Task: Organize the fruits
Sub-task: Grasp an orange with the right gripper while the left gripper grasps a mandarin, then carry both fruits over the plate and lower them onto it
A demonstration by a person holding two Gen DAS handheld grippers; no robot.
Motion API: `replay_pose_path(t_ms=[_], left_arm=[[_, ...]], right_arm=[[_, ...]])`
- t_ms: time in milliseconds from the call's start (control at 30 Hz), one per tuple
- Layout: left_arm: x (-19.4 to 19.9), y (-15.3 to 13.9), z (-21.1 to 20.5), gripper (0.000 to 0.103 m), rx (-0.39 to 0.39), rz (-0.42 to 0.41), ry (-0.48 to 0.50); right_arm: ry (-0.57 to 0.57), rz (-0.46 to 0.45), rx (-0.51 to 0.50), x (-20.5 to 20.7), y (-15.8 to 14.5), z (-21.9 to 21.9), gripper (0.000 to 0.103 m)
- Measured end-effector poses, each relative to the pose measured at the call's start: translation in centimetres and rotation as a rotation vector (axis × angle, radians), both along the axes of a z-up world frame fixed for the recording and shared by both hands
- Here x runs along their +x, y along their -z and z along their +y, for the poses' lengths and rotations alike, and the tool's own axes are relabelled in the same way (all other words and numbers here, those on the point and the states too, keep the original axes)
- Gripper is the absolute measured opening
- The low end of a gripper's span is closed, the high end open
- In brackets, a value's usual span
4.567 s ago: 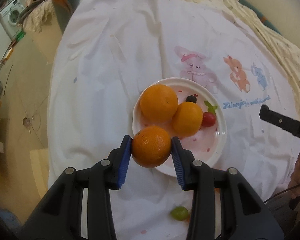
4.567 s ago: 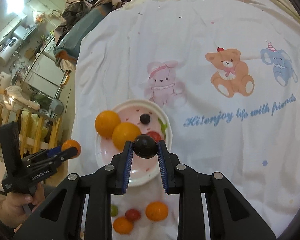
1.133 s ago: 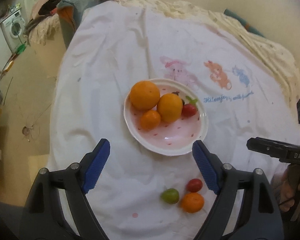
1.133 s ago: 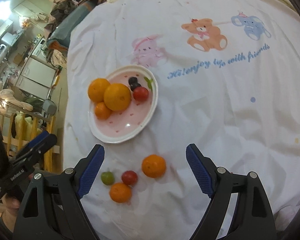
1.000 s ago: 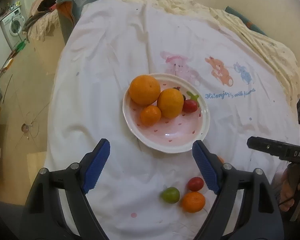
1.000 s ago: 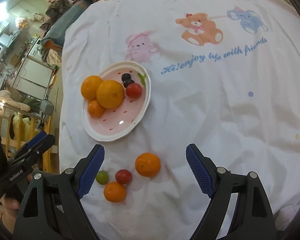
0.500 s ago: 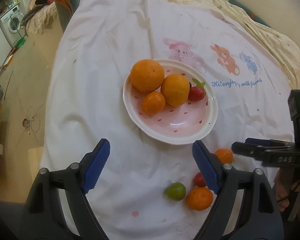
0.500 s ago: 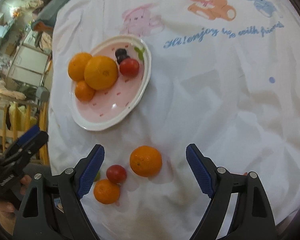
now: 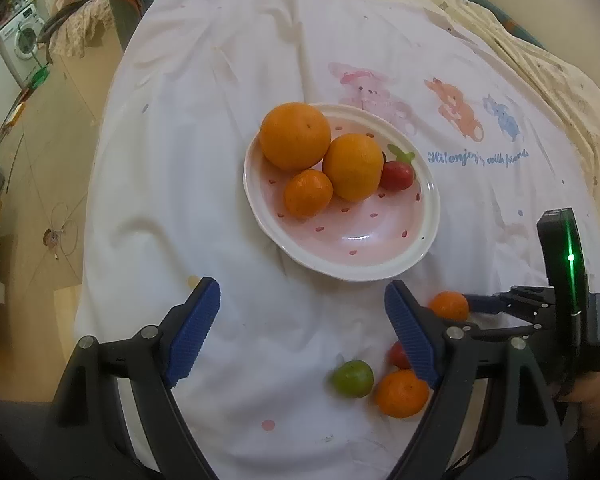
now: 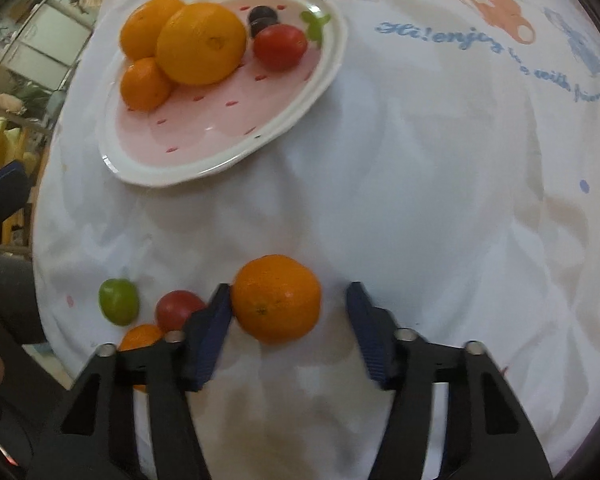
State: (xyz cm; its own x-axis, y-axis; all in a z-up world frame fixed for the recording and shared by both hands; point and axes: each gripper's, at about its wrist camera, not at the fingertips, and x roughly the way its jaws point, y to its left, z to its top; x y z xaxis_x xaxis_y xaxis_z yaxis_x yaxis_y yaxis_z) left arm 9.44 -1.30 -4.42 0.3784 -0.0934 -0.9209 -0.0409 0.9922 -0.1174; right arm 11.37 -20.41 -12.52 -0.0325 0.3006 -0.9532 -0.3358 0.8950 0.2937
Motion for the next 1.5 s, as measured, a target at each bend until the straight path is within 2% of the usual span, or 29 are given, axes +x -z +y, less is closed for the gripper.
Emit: replay_pose_path(t_ms=[67,200,267,400,467,600,767,833,900,967,1100,1233,1367,1500], left_arm=[[-0.2,0.0,-0.1,0.082,-0.003,0.003,0.012],[-0.9,-0.1,-0.2,0.082,0.000,0.018,0.030],[-1.5,-0.3,-0.3,0.082,-0.011,0.031,0.014],[-3.6,-0.2,-1.5,0.082,-0.083,0.070,-0.039],[-4.6,0.2,-2.5,0.082,-0.088,0.098,-0.055],[-6.5,1.9,-5.9,0.064,-0.091,0.151,-0.050],[-6.8,4.3,-7.9,0.055,-0.090,0.213,-0.081],[-6.6,5.2,-8.2,0.047,-0.085,0.236,-0.112],[-6.4,6.0,-8.2,0.045,-0.105,0.258,-0.138],[-6.2,6.2,-8.4,0.042,-0.119,0.253,-0.154],[-6.3,6.1,-9.1,0.039,-0.092,0.236,-0.149],[-6.6,5.4,-9.0,0.038,-0.124,0.226,-0.121],[-7.2,3.2,-8.6,0.038,-0.132,0.191,-0.086],[-6.9,-0.4,-7.4,0.038,-0.102,0.109,-0.070]], right_arm=[[-0.017,-0.012,-0.004,-0.2,-0.1,0.1,0.044],[0.018,0.002,0.067,-0.2,-0.7,-1.1,0.044],[0.035,-0.026,0.086,0.0,-1.6,-1.7,0.044],[0.099,-0.094,0.167,-0.1,-4.4,-3.7,0.044],[0.139,-0.122,0.204,0.0,-5.6,-5.1,0.044],[0.201,-0.128,0.251,1.0,-6.2,-7.2,0.044],[0.217,-0.134,0.289,0.9,-6.8,-7.0,0.044],[0.217,-0.138,0.298,0.7,-7.1,-7.6,0.044],[0.225,-0.136,0.303,0.8,-7.1,-8.0,0.044],[0.233,-0.127,0.306,0.8,-6.7,-8.3,0.044],[0.247,-0.112,0.310,1.0,-6.3,-8.7,0.044],[0.248,-0.117,0.325,1.0,-6.6,-8.6,0.044],[0.235,-0.137,0.341,1.0,-7.9,-8.0,0.044],[0.234,-0.138,0.360,0.8,-8.8,-7.7,0.044]])
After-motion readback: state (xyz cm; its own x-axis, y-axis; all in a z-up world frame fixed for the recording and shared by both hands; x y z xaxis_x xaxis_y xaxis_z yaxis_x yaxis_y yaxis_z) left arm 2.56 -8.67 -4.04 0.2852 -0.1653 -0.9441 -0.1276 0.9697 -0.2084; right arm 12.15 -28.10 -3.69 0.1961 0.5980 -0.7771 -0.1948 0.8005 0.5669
